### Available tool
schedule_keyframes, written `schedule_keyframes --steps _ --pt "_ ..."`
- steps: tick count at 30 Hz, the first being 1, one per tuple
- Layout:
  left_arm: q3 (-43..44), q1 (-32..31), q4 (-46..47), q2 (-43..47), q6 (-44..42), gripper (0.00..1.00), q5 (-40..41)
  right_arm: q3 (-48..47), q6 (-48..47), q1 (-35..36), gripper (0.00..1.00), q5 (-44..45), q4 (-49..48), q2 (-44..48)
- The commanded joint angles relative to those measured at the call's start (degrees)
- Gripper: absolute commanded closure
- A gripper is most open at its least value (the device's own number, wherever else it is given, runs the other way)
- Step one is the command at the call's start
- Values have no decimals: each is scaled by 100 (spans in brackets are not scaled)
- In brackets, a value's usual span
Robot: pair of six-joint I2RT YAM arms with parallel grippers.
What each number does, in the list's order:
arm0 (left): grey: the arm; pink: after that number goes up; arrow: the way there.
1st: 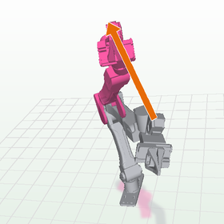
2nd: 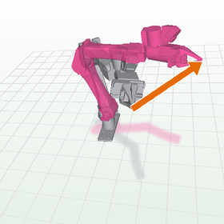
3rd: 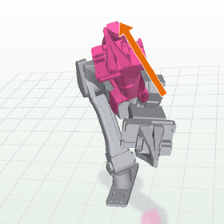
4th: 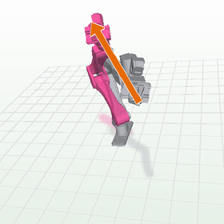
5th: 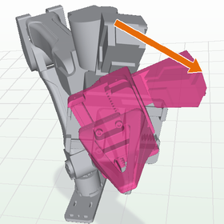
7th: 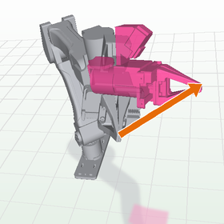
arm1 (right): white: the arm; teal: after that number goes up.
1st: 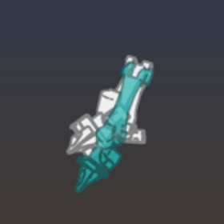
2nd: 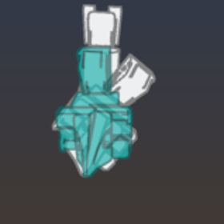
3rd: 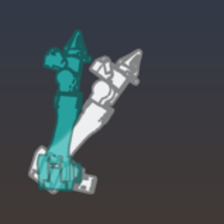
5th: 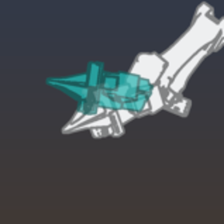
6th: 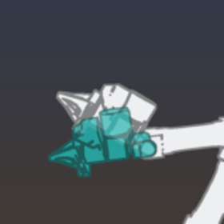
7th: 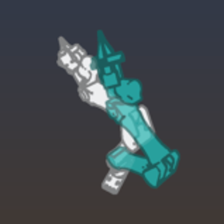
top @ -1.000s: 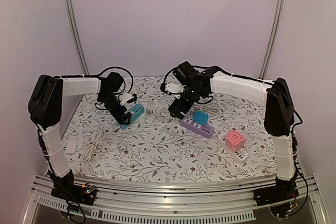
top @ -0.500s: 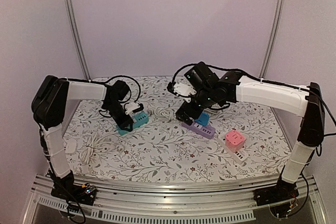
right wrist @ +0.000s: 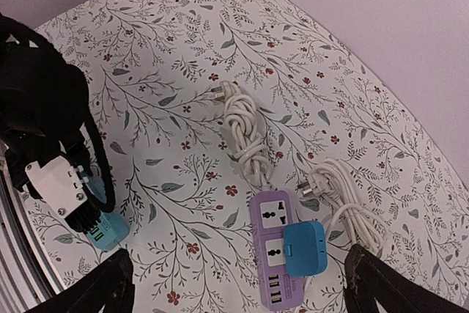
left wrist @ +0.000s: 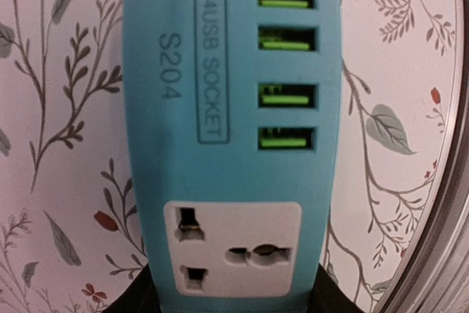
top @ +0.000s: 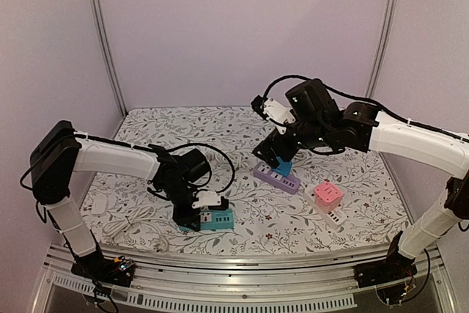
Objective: Insert the plug
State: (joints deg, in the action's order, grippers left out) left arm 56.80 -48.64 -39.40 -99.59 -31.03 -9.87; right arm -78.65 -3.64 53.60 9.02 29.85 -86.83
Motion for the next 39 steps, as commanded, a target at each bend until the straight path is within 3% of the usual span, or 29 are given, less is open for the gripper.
schedule_keyframes --steps 1,3,5,6,10,14,17,20,24,30,34,39 --pt "128 -259 -397 -410 40 56 -81 141 310 102 1 165 77 120" --pt "158 -247 -465 -214 19 22 -80 211 337 159 1 193 81 183" --pt "286 -203 -633 22 18 5 -96 288 338 194 1 205 63 253" --pt "398 -161 -766 129 29 2 -109 315 338 206 1 204 56 275" --pt "1082 236 -1296 498 177 1 6 325 469 267 1 144 50 289" --pt "1515 1040 -1751 799 553 1 592 315 602 388 1 109 75 326" --pt "1458 1730 -2064 1166 742 0 1179 292 738 488 1 103 94 370" --pt "1020 2621 -2341 1830 582 0 1228 253 929 550 1 51 103 394" --pt "-44 4128 -2550 2852 -473 1 1050 120 1192 669 1 49 129 357" --pt "-1362 6463 -2087 3886 -3139 0 1145 -455 1341 1191 1 292 368 22" --pt "-1398 7288 -1788 3552 -4454 1 1039 -1015 1244 1608 1 417 676 -499" --pt "-1115 7683 -1660 2801 -5769 0 302 -1970 1024 1988 1 514 1284 -1187"
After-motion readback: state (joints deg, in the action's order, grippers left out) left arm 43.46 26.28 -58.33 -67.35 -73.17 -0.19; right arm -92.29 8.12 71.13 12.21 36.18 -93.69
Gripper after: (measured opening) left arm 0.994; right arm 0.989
